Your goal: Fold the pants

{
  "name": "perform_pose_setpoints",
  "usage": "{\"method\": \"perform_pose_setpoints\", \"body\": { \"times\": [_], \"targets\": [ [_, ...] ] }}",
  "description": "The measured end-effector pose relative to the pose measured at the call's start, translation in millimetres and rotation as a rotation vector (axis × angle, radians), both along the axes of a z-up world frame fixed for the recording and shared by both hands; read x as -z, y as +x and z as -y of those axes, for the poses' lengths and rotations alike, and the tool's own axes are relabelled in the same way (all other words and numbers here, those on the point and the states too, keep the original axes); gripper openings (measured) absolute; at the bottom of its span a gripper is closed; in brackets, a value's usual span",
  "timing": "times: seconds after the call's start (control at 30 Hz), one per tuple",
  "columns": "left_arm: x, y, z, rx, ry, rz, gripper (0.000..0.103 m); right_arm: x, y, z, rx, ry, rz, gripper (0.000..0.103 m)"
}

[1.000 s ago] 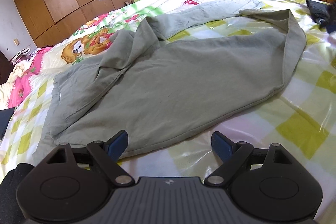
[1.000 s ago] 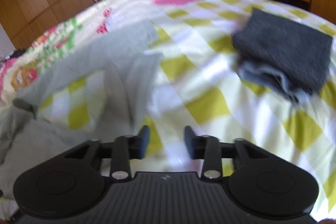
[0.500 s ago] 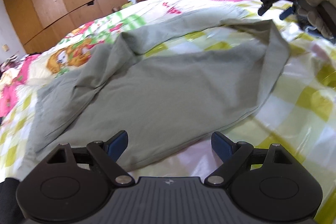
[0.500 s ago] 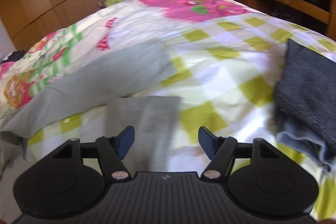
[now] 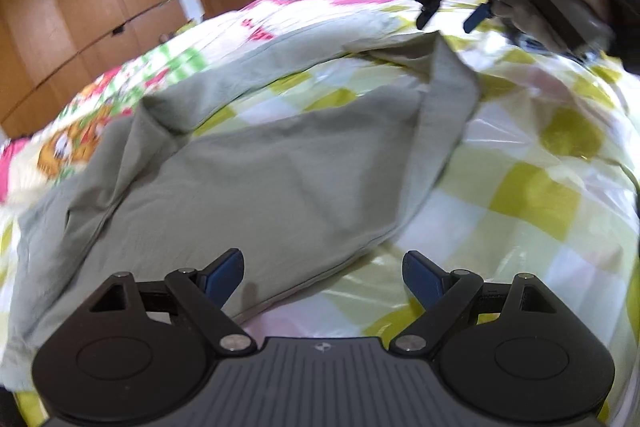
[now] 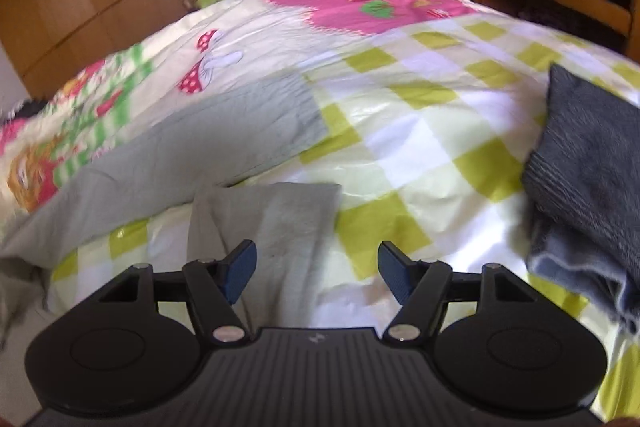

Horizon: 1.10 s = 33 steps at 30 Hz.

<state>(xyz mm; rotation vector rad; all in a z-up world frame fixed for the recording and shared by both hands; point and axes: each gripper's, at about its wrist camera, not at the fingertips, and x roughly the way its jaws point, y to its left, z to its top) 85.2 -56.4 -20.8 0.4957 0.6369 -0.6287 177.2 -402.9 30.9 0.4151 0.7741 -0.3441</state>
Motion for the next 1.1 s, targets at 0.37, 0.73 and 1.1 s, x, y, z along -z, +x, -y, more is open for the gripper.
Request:
{"method": "perform_pose_setpoints", "body": {
  "times": [0.37, 0.73, 1.1],
  "targets": [
    [3, -4, 16, 0.050, -0.001, -0.041, 0.099, 32, 17, 16, -0.039, 0.128, -0.039, 0.023],
    [4, 0, 18, 0.044, -0.010, -0.053, 0.099, 40, 21, 15, -0.046, 0.224, -0.043, 0.042],
    [-10, 1, 18, 0.019, -0.017, -0.028, 0.099, -17, -29, 44, -0.026, 0.362, 0.187, 0.004]
  ]
}}
